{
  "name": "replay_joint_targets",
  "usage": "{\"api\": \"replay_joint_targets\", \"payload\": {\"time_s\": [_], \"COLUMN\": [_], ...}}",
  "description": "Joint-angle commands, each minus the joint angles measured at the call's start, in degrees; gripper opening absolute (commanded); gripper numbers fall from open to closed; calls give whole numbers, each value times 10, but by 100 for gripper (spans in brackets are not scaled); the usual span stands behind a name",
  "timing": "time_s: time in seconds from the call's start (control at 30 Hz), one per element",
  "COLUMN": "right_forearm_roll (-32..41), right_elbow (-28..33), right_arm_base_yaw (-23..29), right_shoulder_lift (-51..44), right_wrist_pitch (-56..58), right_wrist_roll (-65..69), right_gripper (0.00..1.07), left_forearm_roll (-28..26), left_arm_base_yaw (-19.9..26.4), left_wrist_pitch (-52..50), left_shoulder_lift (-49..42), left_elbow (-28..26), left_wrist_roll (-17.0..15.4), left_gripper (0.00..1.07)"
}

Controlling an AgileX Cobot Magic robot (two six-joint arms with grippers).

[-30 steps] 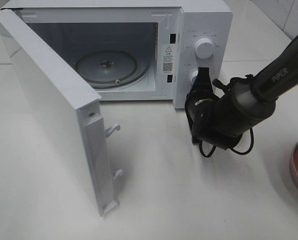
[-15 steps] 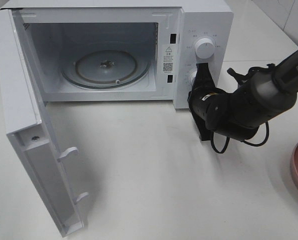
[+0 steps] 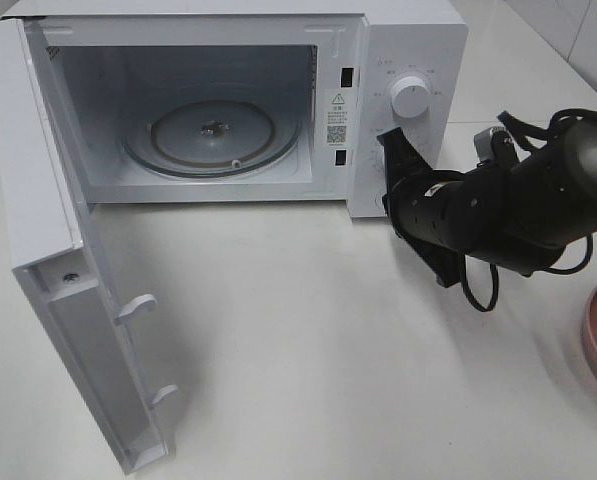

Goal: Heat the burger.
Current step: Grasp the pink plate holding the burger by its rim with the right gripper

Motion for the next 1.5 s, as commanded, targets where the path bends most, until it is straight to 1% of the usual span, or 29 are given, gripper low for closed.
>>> {"api": "replay_joint_targets", "payload": {"time_s": [0.03,0.07,0.13,0.17,0.2,0.23,0.3,0.33,0.4,0.43,0.63,0.67,0.73,0.77,0.8,0.87,1.0,1.07,1.1,1.13,1.17,1.2,1.23,1.27,1.3,1.33,1.37,1.4,1.5], "right_forearm_roll": [-15,-15,-18,-31,-31,-55,-70,-107,-122,-152,-226,-265,-281,-321,-321,-374,-413,-435,-435,-440,-440,-456,-468,-468,-492,-492,-512,-516,-516], "right_elbow": [28,39,42,46,46,48,48,48,48,48,48,48,48,48,48,47,47,47,47,47,47,48,48,48,48,48,48,48,49], "right_arm_base_yaw": [-5,-5,-5,-5,-5,-5,-5,-5,-5,-5,-5,-5,-5,-5,-5,-5,-5,-9,-17,-34,-34,-48,-54,-54,-63,-63,-73,-77,-81], "right_shoulder_lift": [-50,-70,-79,-100,-100,-119,-125,-142,-148,-164,-193,-206,-214,-227,-227,-247,-267,-282,-290,-307,-307,-321,-329,-329,-343,-343,-351,-352,-352], "right_wrist_pitch": [62,92,105,144,144,190,210,263,284,330,428,466,480,519,519,581,641,672,687,711,711,732,743,743,758,758,769,776,787], "right_wrist_roll": [-117,-167,-189,-247,-247,-304,-325,-376,-392,-426,-462,-468,-468,-468,-468,-466,-466,-465,-464,-464,-464,-464,-464,-464,-464,-464,-463,-463,-462], "right_gripper": [0,0,1,1,1,1,1,1,1,1,1,2,2,3,3,3,5,9,13,23,23,40,51,51,71,71,91,99,103], "left_forearm_roll": [0,0,0,0,0,0,0,0,0,0,0,0,0,0,0,0,0,0,0,0,0,0,0,0,0,0,0,0,0], "left_arm_base_yaw": [-4,-4,-4,-4,-4,-4,-4,-4,-4,-4,-4,-4,-4,-4,-4,-4,-4,-4,-4,-4,-4,-4,-4,-4,-4,-4,-4,-4,-4], "left_wrist_pitch": [-8,-8,-8,-8,-8,-8,-8,-8,-8,-8,-8,-8,-8,-8,-8,-8,-8,-8,-8,-8,-8,-8,-8,-8,-8,-8,-8,-8,-8], "left_shoulder_lift": [-10,-10,-10,-10,-10,-10,-10,-10,-10,-10,-10,-10,-10,-10,-10,-10,-10,-10,-10,-10,-10,-10,-10,-10,-10,-10,-10,-10,-10], "left_elbow": [2,2,2,2,2,2,2,2,2,2,2,2,2,2,2,2,2,2,2,2,2,2,2,2,2,2,2,2,2], "left_wrist_roll": [0,0,0,0,0,0,0,0,0,0,0,0,0,0,0,0,0,0,0,0,0,0,0,0,0,0,0,0,0], "left_gripper": [100,100,100,100,100,100,100,100,100,100,100,100,100,100,100,100,100,100,100,100,100,100,100,100,100,100,100,100,100]}}
